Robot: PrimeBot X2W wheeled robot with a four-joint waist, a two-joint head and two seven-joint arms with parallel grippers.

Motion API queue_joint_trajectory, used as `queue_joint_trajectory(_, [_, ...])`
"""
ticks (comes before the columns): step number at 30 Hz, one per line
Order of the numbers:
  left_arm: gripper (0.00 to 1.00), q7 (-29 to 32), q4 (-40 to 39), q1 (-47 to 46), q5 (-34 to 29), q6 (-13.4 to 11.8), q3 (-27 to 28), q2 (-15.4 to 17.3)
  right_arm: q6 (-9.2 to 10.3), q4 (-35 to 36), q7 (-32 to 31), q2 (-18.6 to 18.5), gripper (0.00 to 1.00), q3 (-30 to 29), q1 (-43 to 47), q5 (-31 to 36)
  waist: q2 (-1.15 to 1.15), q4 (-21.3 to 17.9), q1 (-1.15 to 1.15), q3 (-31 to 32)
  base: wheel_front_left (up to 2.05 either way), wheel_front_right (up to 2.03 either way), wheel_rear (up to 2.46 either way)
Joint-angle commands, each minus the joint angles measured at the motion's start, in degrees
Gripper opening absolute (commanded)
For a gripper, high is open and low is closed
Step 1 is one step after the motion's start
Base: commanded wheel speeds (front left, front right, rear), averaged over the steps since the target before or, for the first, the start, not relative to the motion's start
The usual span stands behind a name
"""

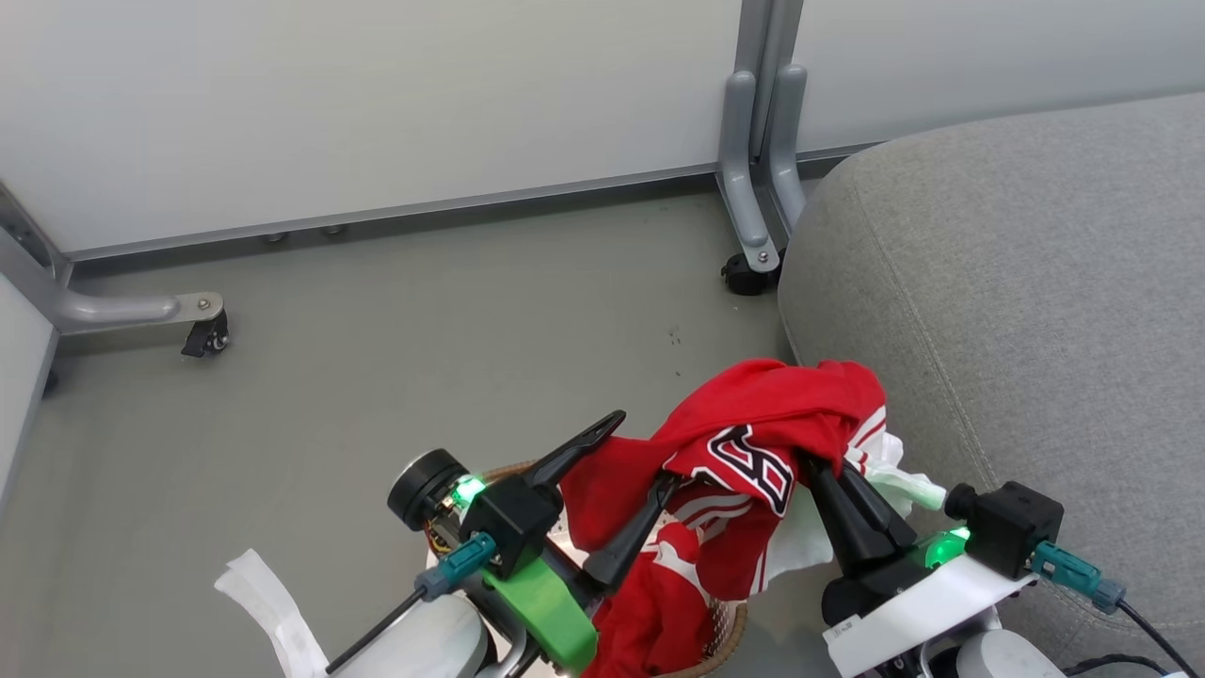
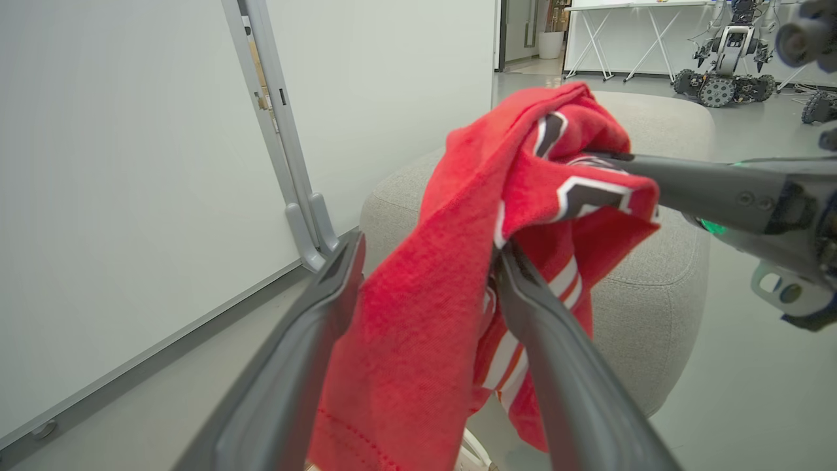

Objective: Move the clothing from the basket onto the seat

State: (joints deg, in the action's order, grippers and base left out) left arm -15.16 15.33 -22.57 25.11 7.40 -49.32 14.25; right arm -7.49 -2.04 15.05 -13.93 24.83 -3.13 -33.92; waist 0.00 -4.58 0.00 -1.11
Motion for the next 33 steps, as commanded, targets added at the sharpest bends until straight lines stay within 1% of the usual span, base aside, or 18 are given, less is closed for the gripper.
queue_joint_trajectory(1, [1.0,0.01,0.22,-0.74,0.23,0.15,0.11,0.23,0.0,0.39,0.2,0.13,0.0,-0.19,0.15,-0.48,0.0,-0.14,0.0,-0.11,0.0,0.0,0.0])
queue_joint_trajectory(6, [1.0,0.01,0.11,-0.45,-0.5,0.02,0.8,0.28,0.0,0.71,0.2,0.0,0.0,-1.02,-0.5,-1.16,0.0,-1.02,0.0,-0.65,0.0,0.0,0.0])
queue_joint_trajectory(12, [1.0,0.01,-0.52,0.99,-1.18,-0.35,2.05,0.09,-0.01,1.36,0.19,0.34,0.0,-4.05,-0.31,-1.29,0.0,-3.2,0.0,-1.46,0.0,0.0,0.0])
queue_joint_trajectory(18, [1.0,0.02,-2.47,1.91,-2.26,-0.75,3.94,0.24,0.0,2.69,0.2,0.09,0.0,-6.12,-0.73,-1.42,0.0,-7.25,0.0,-3.53,0.0,0.0,0.0])
queue_joint_trajectory(23, [1.0,0.01,-3.36,2.6,-2.86,-0.92,5.17,-0.04,0.0,3.63,0.2,1.51,0.0,-10.65,0.25,-2.2,0.0,-11.07,0.0,-5.17,0.0,0.0,0.0])
queue_joint_trajectory(29, [1.0,0.01,-3.39,2.98,-3.71,-0.84,5.77,-0.48,-0.01,4.61,0.2,1.37,0.0,-14.52,1.82,-1.33,0.0,-15.36,0.0,-6.95,0.0,0.0,0.0])
queue_joint_trajectory(33, [1.0,0.01,-3.3,2.1,-4.48,-0.61,5.76,-0.49,-0.01,5.12,0.2,1.8,0.0,-16.9,2.86,-1.77,0.0,-17.4,0.0,-8.24,0.0,0.0,0.0])
